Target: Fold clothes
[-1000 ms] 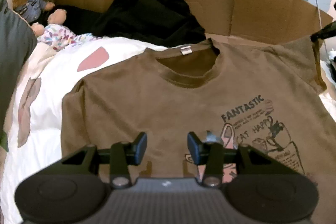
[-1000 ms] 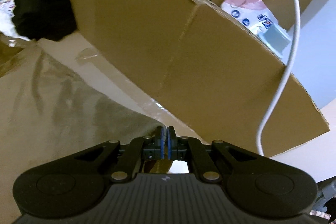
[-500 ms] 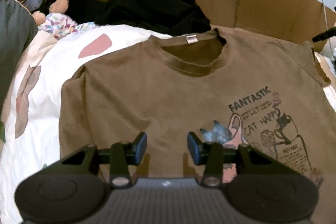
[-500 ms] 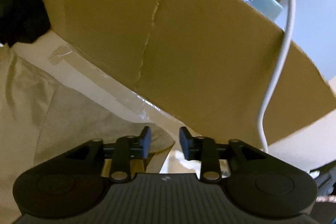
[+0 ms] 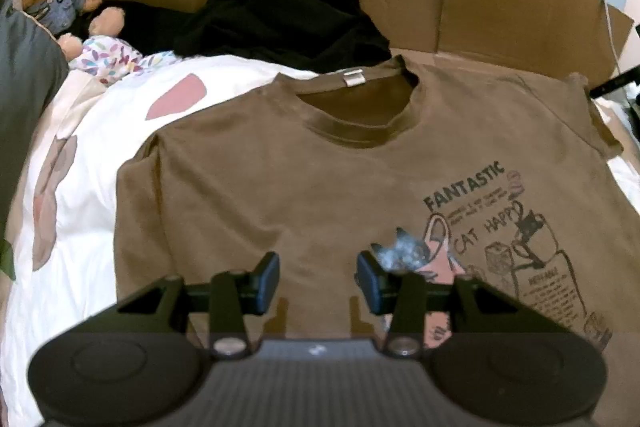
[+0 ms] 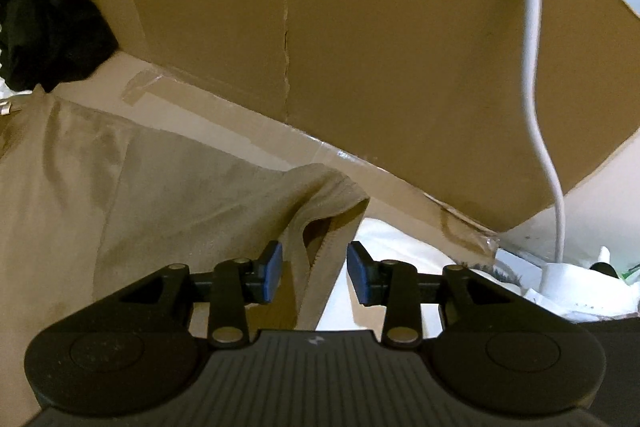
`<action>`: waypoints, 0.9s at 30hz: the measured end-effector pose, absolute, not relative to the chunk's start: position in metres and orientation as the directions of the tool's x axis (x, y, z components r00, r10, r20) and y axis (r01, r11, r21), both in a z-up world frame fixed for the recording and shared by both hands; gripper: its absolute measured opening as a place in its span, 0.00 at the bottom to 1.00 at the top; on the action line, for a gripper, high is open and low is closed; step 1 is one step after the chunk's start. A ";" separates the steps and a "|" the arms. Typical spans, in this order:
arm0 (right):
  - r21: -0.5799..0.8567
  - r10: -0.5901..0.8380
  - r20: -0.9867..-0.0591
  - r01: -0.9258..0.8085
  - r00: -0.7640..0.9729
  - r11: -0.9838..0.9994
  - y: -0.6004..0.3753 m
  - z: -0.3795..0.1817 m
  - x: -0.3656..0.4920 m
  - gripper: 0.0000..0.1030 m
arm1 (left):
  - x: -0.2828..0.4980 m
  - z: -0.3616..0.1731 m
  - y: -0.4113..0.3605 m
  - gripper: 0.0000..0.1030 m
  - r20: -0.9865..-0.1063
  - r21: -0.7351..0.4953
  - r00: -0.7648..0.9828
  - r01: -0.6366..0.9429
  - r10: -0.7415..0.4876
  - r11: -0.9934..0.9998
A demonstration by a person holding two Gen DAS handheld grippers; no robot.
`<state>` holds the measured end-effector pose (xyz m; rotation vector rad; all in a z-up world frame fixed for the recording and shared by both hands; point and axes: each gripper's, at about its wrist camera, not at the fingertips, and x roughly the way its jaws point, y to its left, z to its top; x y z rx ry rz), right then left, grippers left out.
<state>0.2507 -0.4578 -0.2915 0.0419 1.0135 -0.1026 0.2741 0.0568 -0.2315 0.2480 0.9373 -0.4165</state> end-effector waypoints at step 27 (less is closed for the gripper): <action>-0.047 -0.081 -0.911 0.094 0.404 0.994 -0.466 -0.310 0.237 0.04 | 0.265 -0.234 0.058 0.45 -0.834 0.039 0.503 0.463 -0.226 0.885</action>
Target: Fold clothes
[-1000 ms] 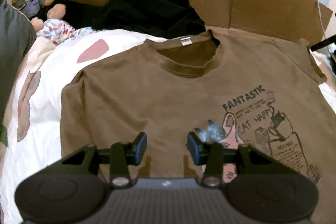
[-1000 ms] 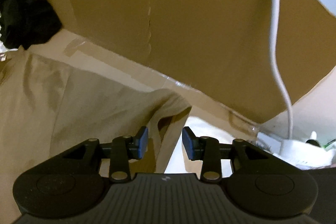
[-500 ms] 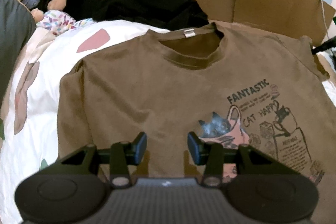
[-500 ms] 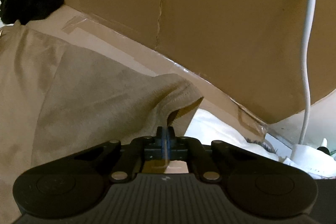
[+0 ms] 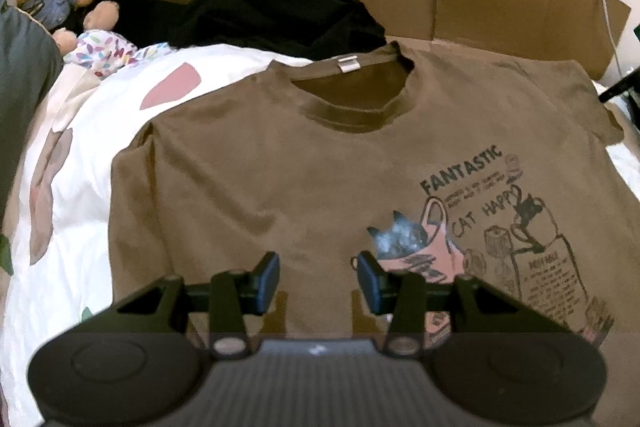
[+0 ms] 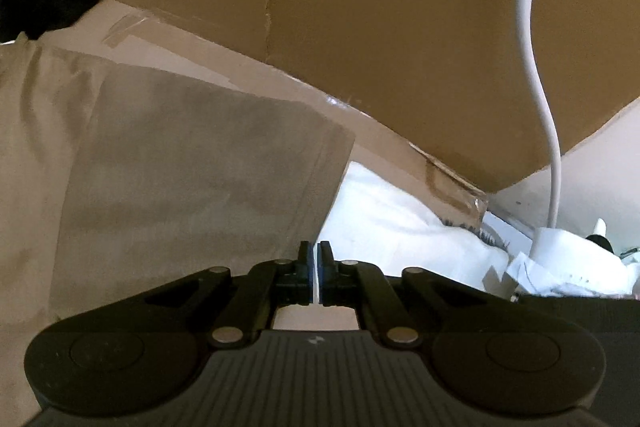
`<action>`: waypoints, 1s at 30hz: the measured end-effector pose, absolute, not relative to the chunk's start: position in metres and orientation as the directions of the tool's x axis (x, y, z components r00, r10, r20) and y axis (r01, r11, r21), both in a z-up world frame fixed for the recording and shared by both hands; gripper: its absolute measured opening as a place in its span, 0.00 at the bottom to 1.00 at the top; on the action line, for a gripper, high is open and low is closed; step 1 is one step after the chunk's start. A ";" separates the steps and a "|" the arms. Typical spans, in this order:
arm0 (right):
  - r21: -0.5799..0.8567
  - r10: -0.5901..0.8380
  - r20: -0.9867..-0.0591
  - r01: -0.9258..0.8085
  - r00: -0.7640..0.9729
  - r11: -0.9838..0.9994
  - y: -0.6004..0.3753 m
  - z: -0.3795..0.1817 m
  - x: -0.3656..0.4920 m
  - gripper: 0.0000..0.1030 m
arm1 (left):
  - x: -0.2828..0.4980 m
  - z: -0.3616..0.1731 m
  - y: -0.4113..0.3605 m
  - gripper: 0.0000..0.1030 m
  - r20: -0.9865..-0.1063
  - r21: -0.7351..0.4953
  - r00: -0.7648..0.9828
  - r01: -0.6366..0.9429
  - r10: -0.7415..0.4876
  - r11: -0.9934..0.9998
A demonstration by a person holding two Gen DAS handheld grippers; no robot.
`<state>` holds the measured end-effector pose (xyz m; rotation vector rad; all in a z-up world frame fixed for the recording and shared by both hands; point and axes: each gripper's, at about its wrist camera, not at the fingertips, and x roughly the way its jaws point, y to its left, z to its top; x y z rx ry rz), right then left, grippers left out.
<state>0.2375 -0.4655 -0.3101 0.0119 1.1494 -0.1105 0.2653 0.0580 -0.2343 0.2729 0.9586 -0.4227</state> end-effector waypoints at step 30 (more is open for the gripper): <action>0.102 0.098 -0.964 0.001 0.248 0.995 -0.432 -0.323 0.191 0.15 | 0.257 -0.221 0.104 0.48 -0.830 0.101 0.545 0.361 -0.121 0.927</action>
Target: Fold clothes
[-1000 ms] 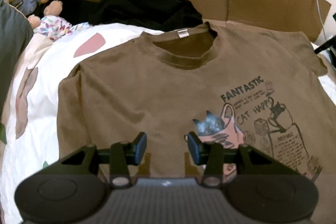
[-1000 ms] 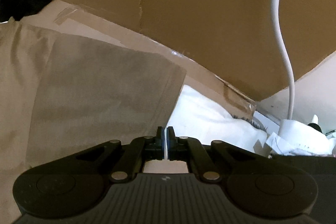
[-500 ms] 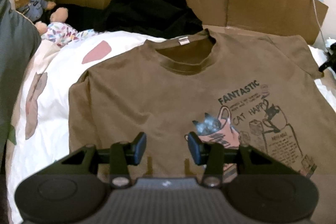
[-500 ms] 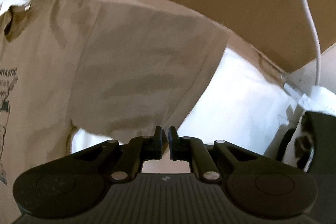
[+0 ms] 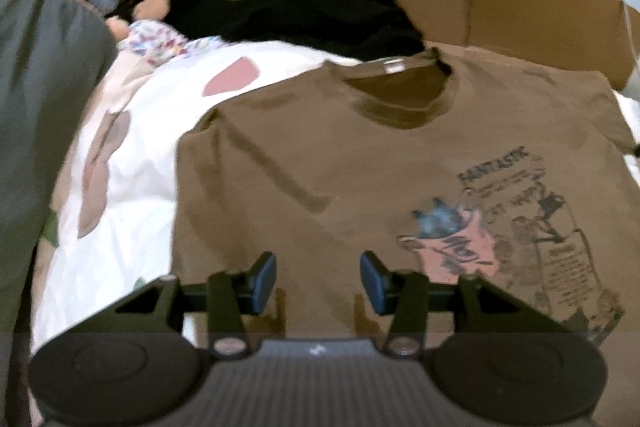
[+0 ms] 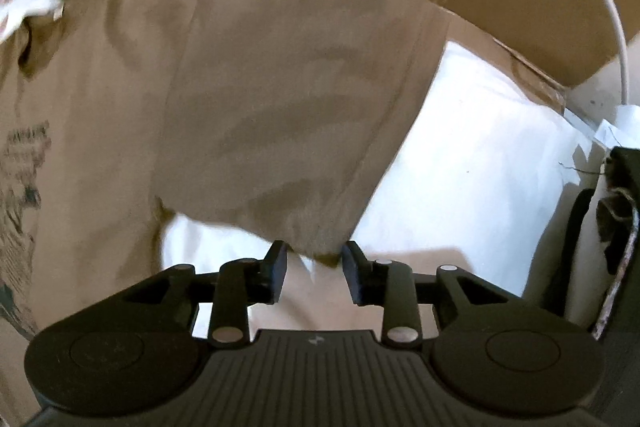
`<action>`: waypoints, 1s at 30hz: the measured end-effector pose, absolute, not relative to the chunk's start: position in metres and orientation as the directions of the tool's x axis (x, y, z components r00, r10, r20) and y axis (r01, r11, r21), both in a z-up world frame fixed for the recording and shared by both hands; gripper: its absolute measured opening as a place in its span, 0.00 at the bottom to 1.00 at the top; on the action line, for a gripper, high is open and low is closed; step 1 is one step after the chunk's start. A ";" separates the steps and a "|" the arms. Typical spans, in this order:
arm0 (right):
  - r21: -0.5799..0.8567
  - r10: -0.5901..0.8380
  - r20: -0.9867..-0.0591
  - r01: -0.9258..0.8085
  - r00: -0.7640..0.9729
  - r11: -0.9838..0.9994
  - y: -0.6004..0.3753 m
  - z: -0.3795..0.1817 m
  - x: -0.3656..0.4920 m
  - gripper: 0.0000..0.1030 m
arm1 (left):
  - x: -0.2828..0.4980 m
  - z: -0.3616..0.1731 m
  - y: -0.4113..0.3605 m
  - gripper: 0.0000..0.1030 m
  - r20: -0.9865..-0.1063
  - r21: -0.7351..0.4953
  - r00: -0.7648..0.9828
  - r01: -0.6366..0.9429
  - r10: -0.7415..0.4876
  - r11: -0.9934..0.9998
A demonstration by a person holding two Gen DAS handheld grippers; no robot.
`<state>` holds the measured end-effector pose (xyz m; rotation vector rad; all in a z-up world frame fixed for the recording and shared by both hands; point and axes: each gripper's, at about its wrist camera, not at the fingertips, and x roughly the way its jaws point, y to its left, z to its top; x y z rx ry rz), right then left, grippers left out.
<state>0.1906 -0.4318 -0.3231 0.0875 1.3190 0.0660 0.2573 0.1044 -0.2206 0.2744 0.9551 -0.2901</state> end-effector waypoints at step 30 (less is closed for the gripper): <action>0.010 0.029 -0.941 -0.058 0.338 0.998 -0.403 -0.247 0.166 0.14 | 0.254 -0.244 0.227 0.46 -0.847 0.014 0.529 0.116 -0.049 0.993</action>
